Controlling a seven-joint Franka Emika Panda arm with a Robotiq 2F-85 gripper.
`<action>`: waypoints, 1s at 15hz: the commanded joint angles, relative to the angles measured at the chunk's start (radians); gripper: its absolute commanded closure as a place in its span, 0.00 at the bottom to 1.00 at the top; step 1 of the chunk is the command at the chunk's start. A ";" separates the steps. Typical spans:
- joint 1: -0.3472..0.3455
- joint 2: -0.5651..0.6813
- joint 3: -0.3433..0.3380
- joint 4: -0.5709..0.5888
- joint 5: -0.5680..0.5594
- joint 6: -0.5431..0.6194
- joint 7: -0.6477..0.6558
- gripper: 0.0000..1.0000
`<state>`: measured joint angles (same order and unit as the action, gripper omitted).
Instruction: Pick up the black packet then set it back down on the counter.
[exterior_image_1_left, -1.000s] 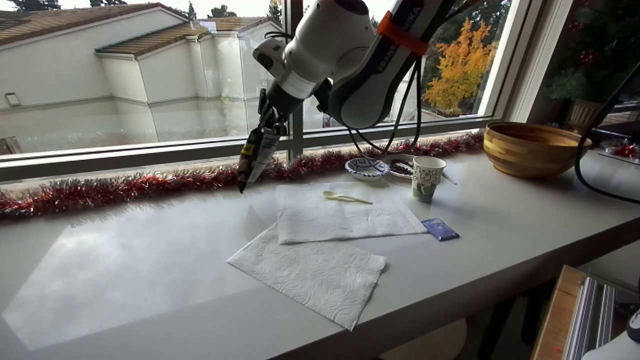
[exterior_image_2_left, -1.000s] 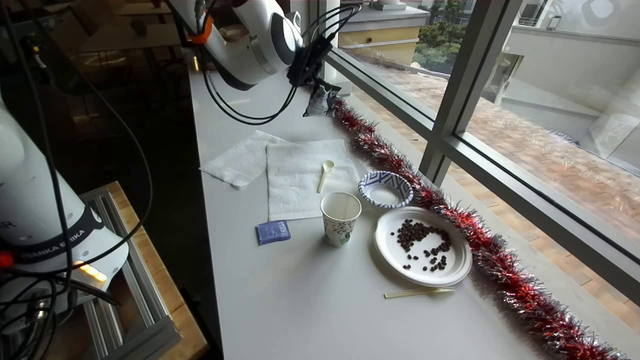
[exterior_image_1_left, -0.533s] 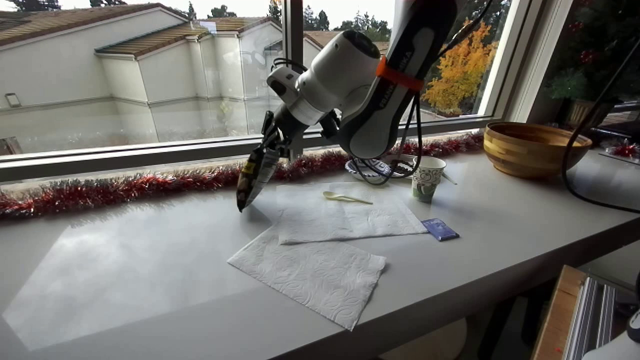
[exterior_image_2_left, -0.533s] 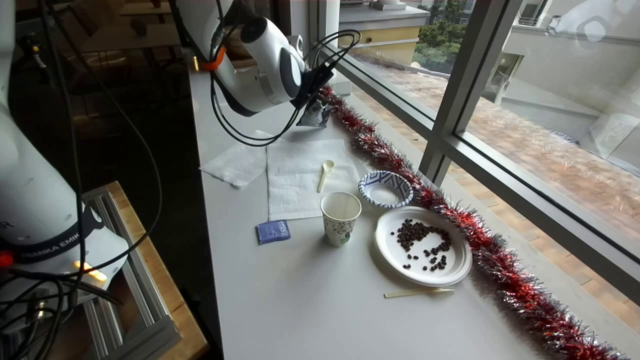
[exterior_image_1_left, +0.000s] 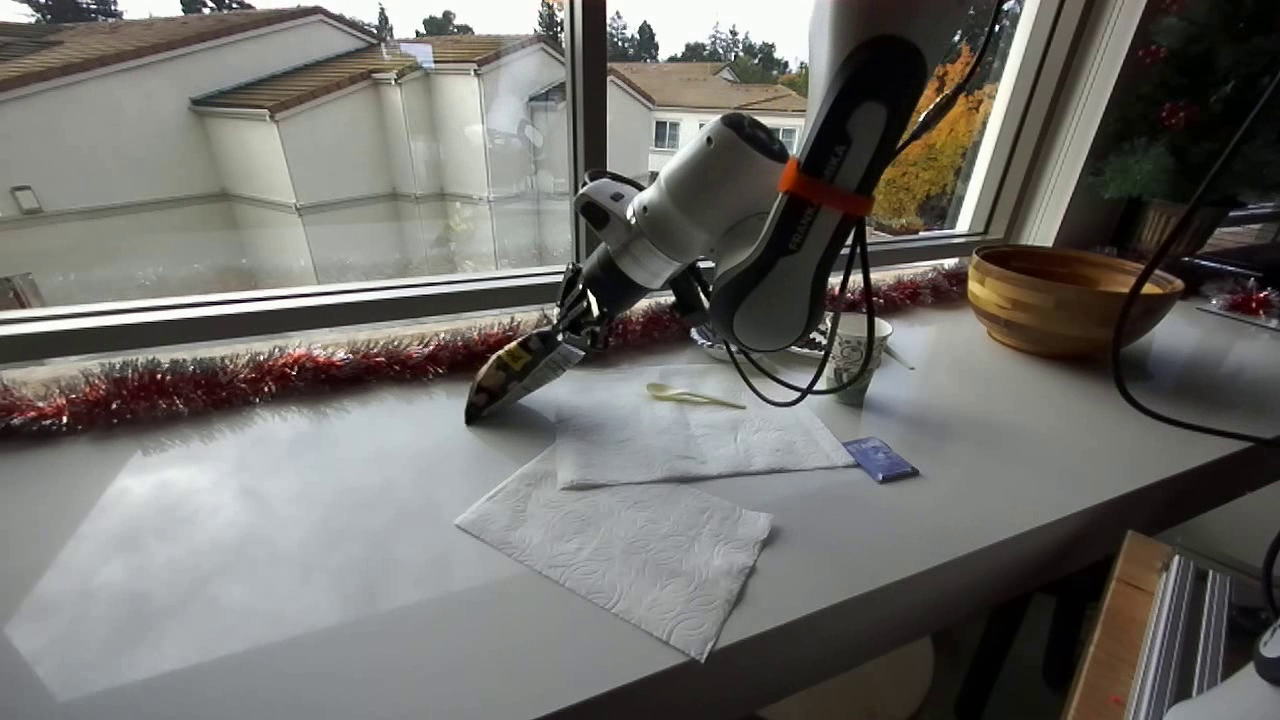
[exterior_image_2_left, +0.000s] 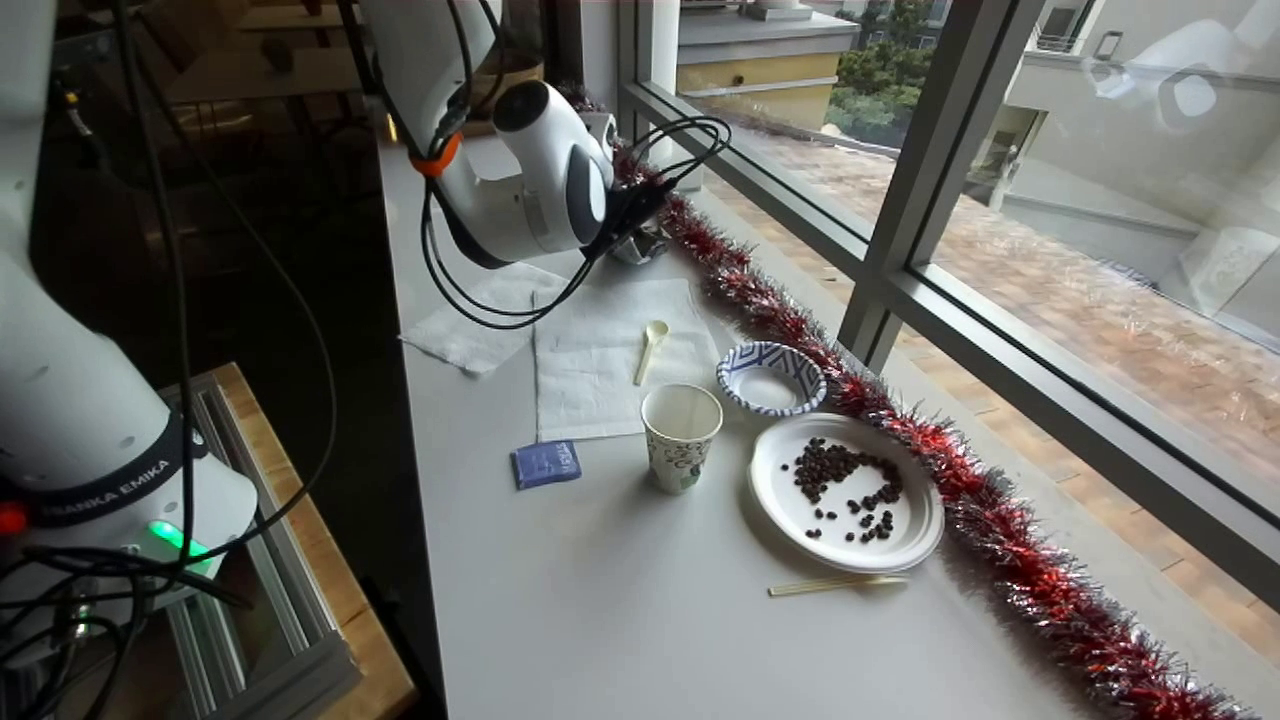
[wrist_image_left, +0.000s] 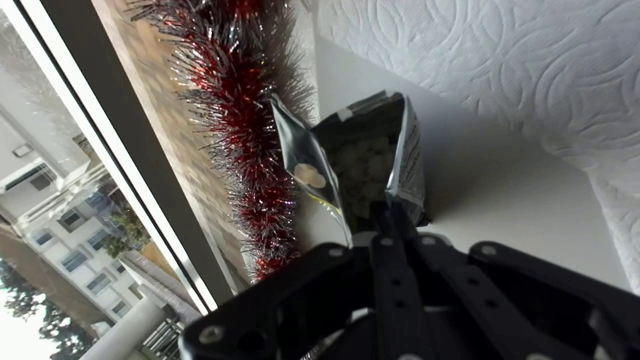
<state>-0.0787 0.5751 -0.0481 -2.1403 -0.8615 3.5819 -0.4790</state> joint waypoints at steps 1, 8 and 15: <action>-0.096 -0.018 0.062 -0.029 -0.083 -0.031 0.080 1.00; -0.340 0.026 0.287 -0.037 -0.289 -0.165 0.225 1.00; -0.651 0.131 0.623 -0.064 -0.291 -0.362 0.148 1.00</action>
<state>-0.5906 0.6580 0.4298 -2.1881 -1.1532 3.2987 -0.2853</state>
